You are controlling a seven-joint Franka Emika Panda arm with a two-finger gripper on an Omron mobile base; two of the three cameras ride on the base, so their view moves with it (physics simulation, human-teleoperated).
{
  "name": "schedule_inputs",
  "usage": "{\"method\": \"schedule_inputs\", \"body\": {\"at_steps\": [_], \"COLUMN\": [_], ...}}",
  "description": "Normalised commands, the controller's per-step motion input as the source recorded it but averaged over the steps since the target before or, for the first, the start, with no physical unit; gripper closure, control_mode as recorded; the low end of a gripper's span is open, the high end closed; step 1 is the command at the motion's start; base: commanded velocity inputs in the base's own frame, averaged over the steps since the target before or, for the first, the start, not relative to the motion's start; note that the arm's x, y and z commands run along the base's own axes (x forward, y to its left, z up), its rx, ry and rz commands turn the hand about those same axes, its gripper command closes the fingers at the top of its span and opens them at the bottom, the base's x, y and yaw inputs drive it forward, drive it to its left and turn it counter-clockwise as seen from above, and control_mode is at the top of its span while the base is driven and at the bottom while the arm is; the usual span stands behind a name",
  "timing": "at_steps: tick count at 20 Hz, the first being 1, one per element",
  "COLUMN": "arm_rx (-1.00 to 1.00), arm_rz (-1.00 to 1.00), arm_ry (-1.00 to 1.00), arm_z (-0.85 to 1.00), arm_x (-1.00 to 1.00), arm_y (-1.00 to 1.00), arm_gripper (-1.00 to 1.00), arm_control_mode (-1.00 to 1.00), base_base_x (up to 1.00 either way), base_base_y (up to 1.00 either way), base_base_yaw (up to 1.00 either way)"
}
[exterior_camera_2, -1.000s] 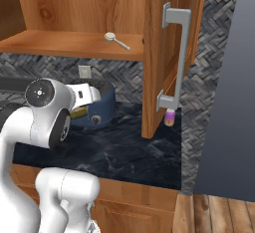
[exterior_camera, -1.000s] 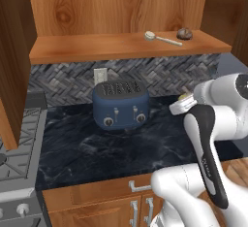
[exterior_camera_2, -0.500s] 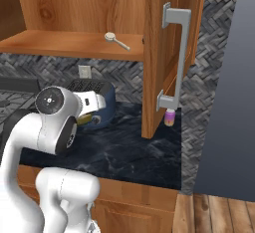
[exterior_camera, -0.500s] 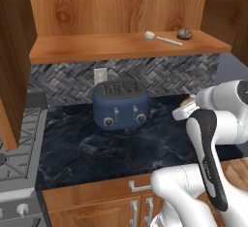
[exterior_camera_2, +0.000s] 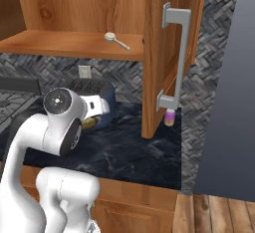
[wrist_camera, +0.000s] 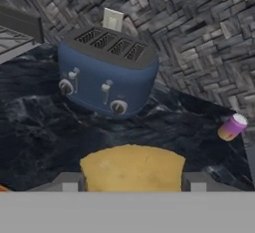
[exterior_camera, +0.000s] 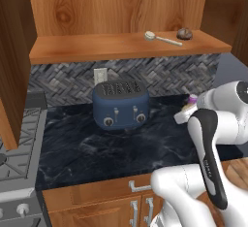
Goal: Pick the sponge and dish brush from the cabinet and place them on the counter.
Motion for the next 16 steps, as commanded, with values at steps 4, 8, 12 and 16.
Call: {"method": "schedule_inputs", "body": {"at_steps": [4, 8, 12, 16], "arm_rx": [0.00, 0.00, 0.00, 0.00], "arm_rz": [0.00, 0.00, 0.00, 0.00], "arm_ry": [0.00, 0.00, 0.00, -0.01], "arm_z": [-0.35, -0.38, -0.41, -0.44], "arm_x": [0.00, 0.00, 0.00, 0.00], "arm_y": [-0.04, -0.04, -0.03, -0.02], "arm_gripper": [1.00, 1.00, 1.00, 1.00], "arm_control_mode": [-1.00, -1.00, -1.00, -1.00], "base_base_x": [0.00, 0.00, 0.00, 0.00], "base_base_y": [0.00, 0.00, 0.00, 0.00], "base_base_yaw": [0.00, 0.00, 0.00, 0.00]}}
